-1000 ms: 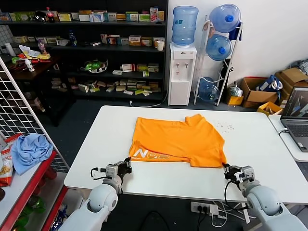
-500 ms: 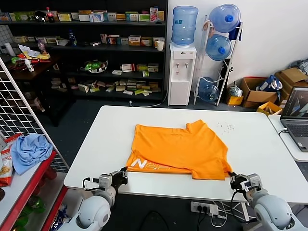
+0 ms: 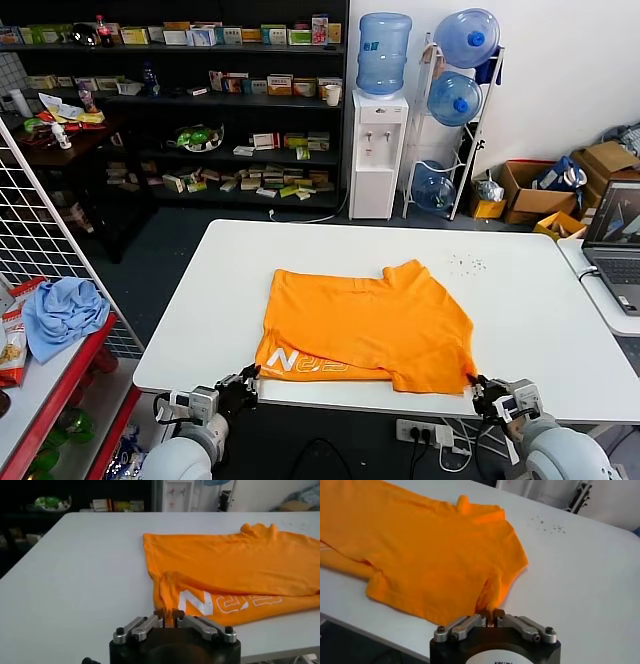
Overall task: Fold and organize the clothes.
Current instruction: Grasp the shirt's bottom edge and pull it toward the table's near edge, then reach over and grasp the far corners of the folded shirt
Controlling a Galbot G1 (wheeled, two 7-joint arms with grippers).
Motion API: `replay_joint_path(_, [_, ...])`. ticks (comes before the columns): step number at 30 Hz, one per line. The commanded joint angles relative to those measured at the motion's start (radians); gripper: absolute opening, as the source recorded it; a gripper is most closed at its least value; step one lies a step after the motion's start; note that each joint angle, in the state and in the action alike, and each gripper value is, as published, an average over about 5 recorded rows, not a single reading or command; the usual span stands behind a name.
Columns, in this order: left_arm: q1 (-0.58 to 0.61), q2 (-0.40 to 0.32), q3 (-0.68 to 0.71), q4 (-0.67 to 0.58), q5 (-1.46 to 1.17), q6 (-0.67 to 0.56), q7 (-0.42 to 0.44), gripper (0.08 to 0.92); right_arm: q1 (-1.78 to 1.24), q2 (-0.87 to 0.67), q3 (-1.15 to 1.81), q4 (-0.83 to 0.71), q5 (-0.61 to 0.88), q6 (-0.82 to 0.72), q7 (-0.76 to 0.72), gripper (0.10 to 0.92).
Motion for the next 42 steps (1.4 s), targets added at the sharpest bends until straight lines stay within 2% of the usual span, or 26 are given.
replay_joint_path(1, [-0.002,0.031,-0.012,-0.073,-0.013,0.010,0.006,0.314,-0.009,-0.018,0.022,0.053,0.042,-0.017,0.027,0.349])
replay_joint_path(5, [-0.058,0.044,0.007,-0.054,-0.021,-0.008,0.015,0.426,0.054,-0.038,0.019,0.022,0.089,0.031,0.037,0.470])
replay_joint_path(9, [-0.168,-0.001,0.030,0.029,-0.012,-0.034,0.036,0.548,0.203,-0.037,-0.014,-0.104,0.108,0.170,0.015,0.583])
replay_joint_path(13, [-0.335,-0.070,0.067,0.169,0.004,-0.052,0.055,0.660,0.398,-0.015,-0.079,-0.273,0.135,0.210,-0.042,0.696])
replay_joint_path(18, [-0.530,-0.138,0.127,0.376,-0.013,-0.056,0.073,0.791,0.616,0.030,-0.162,-0.461,0.165,0.157,-0.146,0.808])
replay_joint_path(21, [-0.625,-0.182,0.163,0.491,-0.021,-0.056,0.084,0.818,0.719,0.068,-0.201,-0.576,0.159,0.145,-0.184,0.821])
replay_joint_path(28, [-0.789,-0.297,0.216,0.773,-0.017,-0.065,0.115,0.823,0.903,0.166,-0.258,-0.884,0.008,0.201,-0.309,0.823])
replay_joint_path(32, [-0.833,-0.336,0.230,0.880,0.005,-0.080,0.132,0.823,0.934,0.198,-0.273,-0.943,-0.018,0.183,-0.340,0.823])
replay_joint_path(37, [-0.852,-0.359,0.221,0.969,0.027,-0.091,0.146,0.823,0.962,0.250,-0.293,-0.990,-0.041,0.164,-0.341,0.823])
replay_joint_path(42, [-0.823,-0.345,0.209,0.961,0.040,-0.089,0.144,0.823,0.982,0.307,-0.297,-1.088,-0.107,0.221,-0.369,0.823])
